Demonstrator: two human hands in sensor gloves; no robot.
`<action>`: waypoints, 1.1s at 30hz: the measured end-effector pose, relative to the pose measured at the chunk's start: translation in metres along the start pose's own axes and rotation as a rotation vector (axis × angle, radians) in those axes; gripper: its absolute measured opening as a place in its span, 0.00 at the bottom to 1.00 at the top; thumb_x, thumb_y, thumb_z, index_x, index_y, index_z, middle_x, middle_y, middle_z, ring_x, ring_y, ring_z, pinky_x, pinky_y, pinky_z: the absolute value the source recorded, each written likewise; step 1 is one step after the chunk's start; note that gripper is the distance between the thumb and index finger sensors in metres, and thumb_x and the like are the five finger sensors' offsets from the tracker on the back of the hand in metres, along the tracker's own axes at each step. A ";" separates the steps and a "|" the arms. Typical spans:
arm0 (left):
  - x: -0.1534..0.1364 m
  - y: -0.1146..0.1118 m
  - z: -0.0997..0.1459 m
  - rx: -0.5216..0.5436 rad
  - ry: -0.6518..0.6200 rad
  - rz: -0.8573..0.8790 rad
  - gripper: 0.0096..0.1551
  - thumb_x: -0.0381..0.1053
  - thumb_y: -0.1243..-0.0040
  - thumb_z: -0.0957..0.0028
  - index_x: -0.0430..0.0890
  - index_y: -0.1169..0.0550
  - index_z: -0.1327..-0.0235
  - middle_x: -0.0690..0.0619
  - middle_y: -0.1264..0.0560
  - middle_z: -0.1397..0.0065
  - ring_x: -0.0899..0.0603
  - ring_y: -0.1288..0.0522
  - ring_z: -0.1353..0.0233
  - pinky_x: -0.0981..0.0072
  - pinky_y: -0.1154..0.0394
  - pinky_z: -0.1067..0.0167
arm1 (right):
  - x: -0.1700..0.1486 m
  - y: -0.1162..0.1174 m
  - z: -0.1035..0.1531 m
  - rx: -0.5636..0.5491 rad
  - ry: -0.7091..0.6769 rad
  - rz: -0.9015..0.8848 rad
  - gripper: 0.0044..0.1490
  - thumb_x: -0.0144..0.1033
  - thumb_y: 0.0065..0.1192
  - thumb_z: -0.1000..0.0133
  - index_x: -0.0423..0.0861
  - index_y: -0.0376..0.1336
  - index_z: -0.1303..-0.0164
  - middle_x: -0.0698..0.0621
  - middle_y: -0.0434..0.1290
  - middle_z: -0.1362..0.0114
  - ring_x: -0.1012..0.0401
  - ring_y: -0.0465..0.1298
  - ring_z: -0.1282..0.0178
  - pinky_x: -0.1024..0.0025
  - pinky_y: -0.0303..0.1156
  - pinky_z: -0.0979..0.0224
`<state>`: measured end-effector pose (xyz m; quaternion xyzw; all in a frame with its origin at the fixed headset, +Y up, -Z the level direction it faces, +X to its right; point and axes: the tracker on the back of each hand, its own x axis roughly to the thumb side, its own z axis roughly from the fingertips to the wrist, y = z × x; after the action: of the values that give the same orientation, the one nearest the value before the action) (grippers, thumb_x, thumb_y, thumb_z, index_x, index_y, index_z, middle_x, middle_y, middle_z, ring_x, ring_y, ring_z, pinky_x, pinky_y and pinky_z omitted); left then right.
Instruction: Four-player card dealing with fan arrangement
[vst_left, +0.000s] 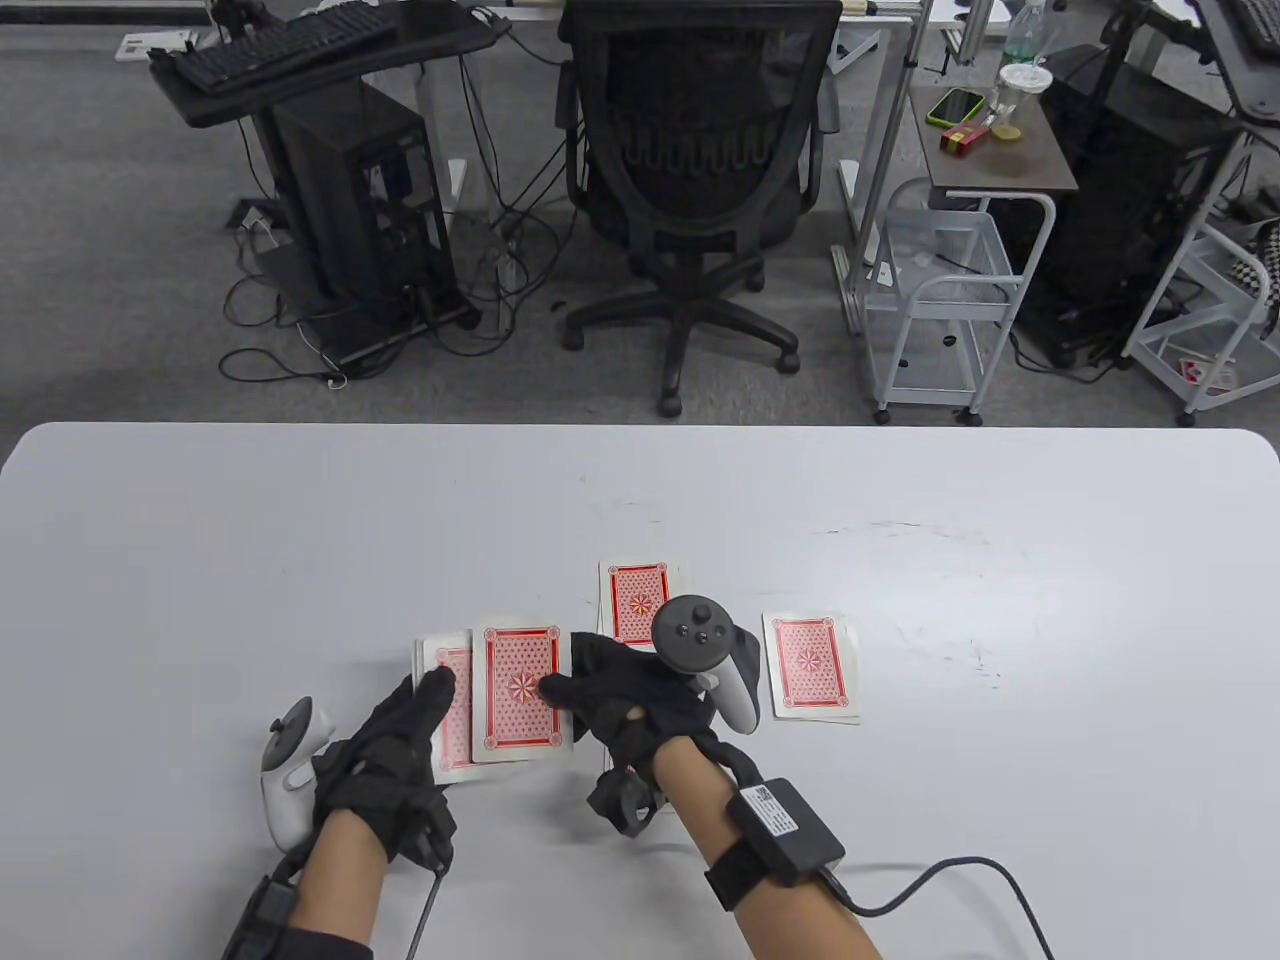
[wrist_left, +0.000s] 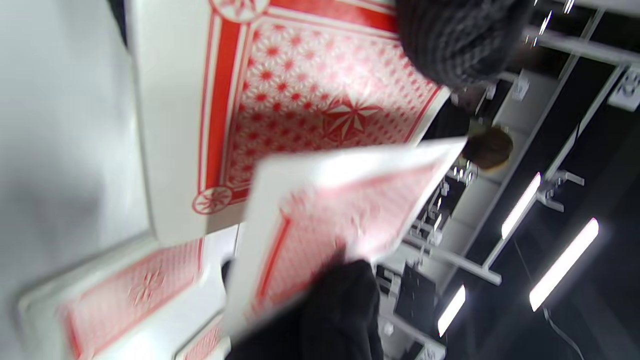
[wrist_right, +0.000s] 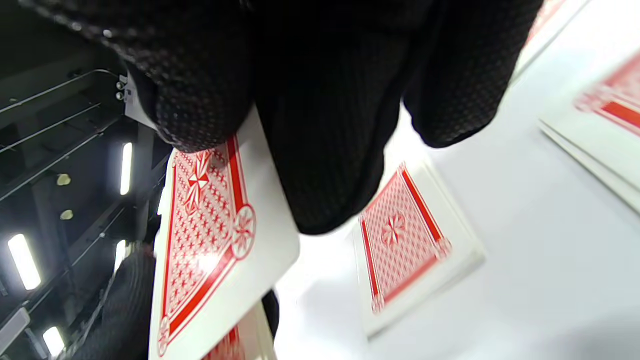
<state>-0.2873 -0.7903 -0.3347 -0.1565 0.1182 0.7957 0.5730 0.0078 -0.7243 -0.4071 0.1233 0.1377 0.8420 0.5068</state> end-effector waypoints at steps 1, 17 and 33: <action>0.003 0.010 0.001 0.050 -0.003 0.001 0.28 0.62 0.39 0.44 0.56 0.28 0.32 0.57 0.21 0.32 0.41 0.16 0.37 0.51 0.17 0.46 | 0.004 0.000 -0.009 -0.014 0.016 0.036 0.42 0.39 0.71 0.45 0.33 0.57 0.27 0.52 0.78 0.45 0.61 0.85 0.63 0.48 0.74 0.42; 0.009 0.036 0.002 0.137 0.013 0.032 0.28 0.62 0.40 0.43 0.56 0.30 0.31 0.57 0.22 0.31 0.41 0.17 0.36 0.51 0.17 0.45 | 0.009 0.077 -0.086 0.071 0.295 1.046 0.51 0.51 0.69 0.44 0.32 0.52 0.24 0.54 0.77 0.48 0.69 0.82 0.72 0.55 0.77 0.46; 0.006 -0.001 0.002 0.016 -0.016 0.001 0.28 0.62 0.39 0.44 0.56 0.29 0.32 0.58 0.22 0.32 0.42 0.16 0.37 0.51 0.17 0.45 | 0.034 0.056 -0.030 0.275 -0.019 0.224 0.48 0.49 0.70 0.44 0.36 0.52 0.25 0.46 0.69 0.35 0.57 0.82 0.48 0.37 0.70 0.38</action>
<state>-0.2884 -0.7841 -0.3354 -0.1456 0.1202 0.7964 0.5745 -0.0635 -0.7225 -0.4127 0.2141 0.2320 0.8651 0.3897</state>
